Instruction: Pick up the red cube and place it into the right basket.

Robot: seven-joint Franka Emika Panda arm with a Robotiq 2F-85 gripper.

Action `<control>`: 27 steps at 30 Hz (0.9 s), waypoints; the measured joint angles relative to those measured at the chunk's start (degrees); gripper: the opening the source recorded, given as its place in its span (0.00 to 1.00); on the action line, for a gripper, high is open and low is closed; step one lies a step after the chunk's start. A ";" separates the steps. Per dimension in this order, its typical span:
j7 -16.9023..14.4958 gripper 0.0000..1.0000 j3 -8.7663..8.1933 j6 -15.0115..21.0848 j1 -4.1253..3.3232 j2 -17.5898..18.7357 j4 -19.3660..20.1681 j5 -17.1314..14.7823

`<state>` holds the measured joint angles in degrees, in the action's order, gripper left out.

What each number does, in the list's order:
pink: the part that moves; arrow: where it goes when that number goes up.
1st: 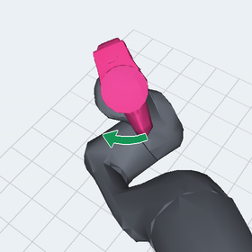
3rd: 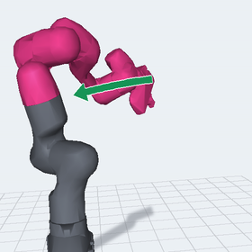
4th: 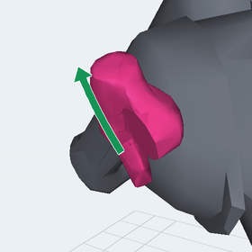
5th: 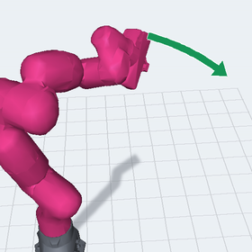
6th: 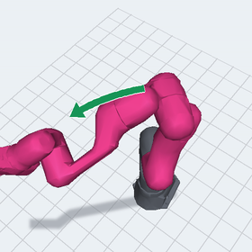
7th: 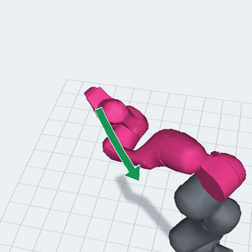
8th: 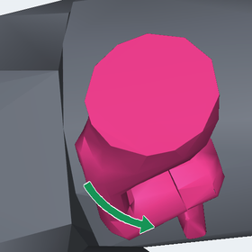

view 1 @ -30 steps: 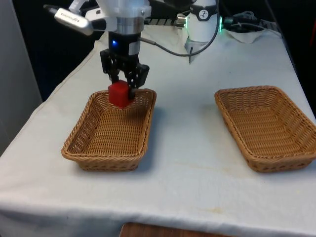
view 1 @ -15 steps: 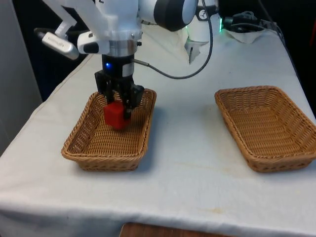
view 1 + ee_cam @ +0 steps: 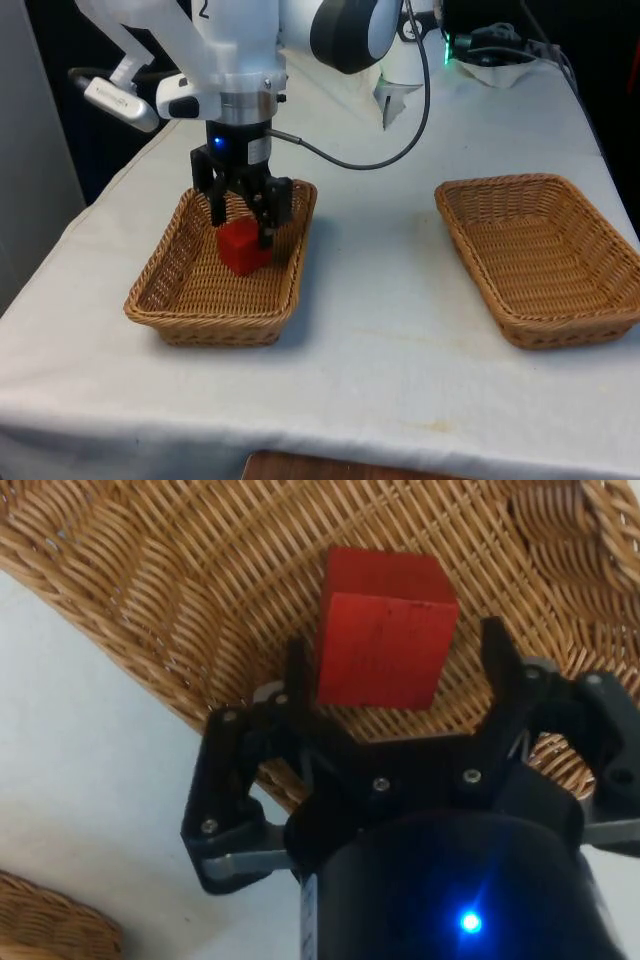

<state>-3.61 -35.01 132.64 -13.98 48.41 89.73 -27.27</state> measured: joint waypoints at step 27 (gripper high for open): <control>-2.12 1.00 -1.89 -2.29 -1.32 -5.39 2.35 1.38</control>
<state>-5.73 -36.90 130.35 -15.30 43.03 92.07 -25.90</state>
